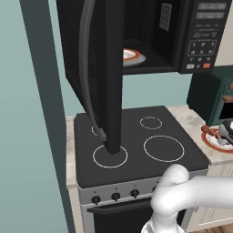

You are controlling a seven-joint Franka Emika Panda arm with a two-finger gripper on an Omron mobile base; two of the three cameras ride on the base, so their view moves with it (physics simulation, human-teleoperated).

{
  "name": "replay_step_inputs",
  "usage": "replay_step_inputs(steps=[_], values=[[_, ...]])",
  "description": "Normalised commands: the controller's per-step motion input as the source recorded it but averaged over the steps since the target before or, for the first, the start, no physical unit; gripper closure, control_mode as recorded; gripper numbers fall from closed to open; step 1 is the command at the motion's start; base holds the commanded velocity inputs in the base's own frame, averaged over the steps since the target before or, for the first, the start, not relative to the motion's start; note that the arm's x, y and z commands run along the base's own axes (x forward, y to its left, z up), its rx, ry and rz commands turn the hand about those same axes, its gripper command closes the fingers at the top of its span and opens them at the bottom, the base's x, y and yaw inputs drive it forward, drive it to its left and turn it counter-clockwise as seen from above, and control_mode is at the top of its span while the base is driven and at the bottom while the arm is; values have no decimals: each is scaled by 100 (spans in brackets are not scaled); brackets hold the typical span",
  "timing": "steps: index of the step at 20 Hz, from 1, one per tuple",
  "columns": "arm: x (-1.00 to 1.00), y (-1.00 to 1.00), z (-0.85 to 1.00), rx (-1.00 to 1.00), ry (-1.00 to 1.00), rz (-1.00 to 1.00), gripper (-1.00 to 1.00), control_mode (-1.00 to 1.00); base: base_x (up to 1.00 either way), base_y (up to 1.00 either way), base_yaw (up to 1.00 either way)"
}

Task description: Pick the kebab skewer from the counter and place it in the microwave. Then turn on the microwave.

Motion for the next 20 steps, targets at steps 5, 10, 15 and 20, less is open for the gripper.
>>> replay_step_inputs(steps=[5, 10, 15, 20], values=[[18, -20, -18, 3, 2, 0, -100, -100, 0, 0, 0], [6, -12, -30, 2, 0, 0, 100, -100, 0, 0, 0], [-13, 0, -19, 0, 4, 2, 100, -100, 0, 0, 0], [-21, 0, -6, 0, -6, 5, 100, -100, 0, 0, 0]])
